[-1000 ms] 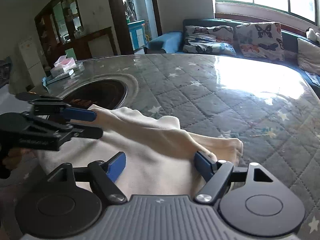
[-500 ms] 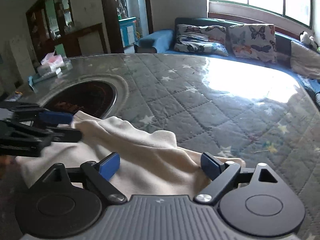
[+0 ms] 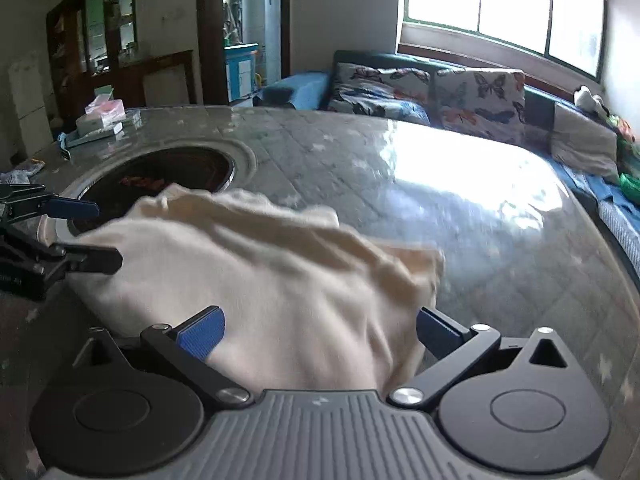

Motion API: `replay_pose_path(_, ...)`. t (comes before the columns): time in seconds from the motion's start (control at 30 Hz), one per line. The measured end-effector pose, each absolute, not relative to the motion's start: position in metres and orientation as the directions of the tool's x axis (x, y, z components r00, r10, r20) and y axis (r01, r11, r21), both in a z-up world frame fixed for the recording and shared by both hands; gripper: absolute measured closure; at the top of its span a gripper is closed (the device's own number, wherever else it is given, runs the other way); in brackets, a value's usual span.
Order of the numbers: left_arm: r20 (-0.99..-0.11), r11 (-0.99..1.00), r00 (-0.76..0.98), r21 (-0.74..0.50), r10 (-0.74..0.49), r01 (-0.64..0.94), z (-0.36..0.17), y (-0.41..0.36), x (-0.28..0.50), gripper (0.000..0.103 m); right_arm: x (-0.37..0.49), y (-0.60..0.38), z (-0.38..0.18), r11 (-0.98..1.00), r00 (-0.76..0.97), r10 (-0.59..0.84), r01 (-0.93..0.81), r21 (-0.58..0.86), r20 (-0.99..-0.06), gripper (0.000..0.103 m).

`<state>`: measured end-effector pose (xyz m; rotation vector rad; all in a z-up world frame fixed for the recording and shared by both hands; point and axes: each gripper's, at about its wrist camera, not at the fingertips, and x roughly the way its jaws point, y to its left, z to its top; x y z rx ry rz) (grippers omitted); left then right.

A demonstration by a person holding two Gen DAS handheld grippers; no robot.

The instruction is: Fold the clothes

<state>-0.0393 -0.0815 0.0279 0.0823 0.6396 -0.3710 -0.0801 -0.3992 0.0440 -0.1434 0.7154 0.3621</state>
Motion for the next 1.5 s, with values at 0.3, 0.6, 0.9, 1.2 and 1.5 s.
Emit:
replay_pose_path(0.3,-0.624,0.933,0.708,-0.098,-0.330,0.347,0.018,-0.080,-0.050,0.016,-0.091,-0.416,0.033,0.939,0.700,0.285,-0.342,0.043,-0.655,0.000)
replay_pose_path(0.6,-0.624,0.904,0.678,-0.116,-0.388,0.411,0.019,-0.091,-0.085,0.016,-0.125,-0.439,0.036,0.945,0.700,0.275,-0.323,0.052,-0.659,0.000)
replay_pose_path(0.9,-0.581,0.924,0.731,-0.107,-0.358,0.368,0.037,-0.082,-0.096,0.011,-0.147,-0.470,0.049,0.978,0.780,0.153,-0.207,-0.020,-0.607,0.000)
replay_pose_path(1.2,-0.631,0.956,0.729,-0.076,-0.265,0.282,0.028,-0.073,-0.088,0.011,-0.146,-0.472,0.046,0.972,0.776,0.139,-0.227,-0.067,-0.615,0.000)
replay_pose_path(1.5,-0.636,0.967,0.738,-0.054,-0.226,0.249,0.028,-0.073,-0.081,0.010,-0.111,-0.445,0.059,0.956,0.806,0.137,-0.261,-0.137,-0.576,0.000)
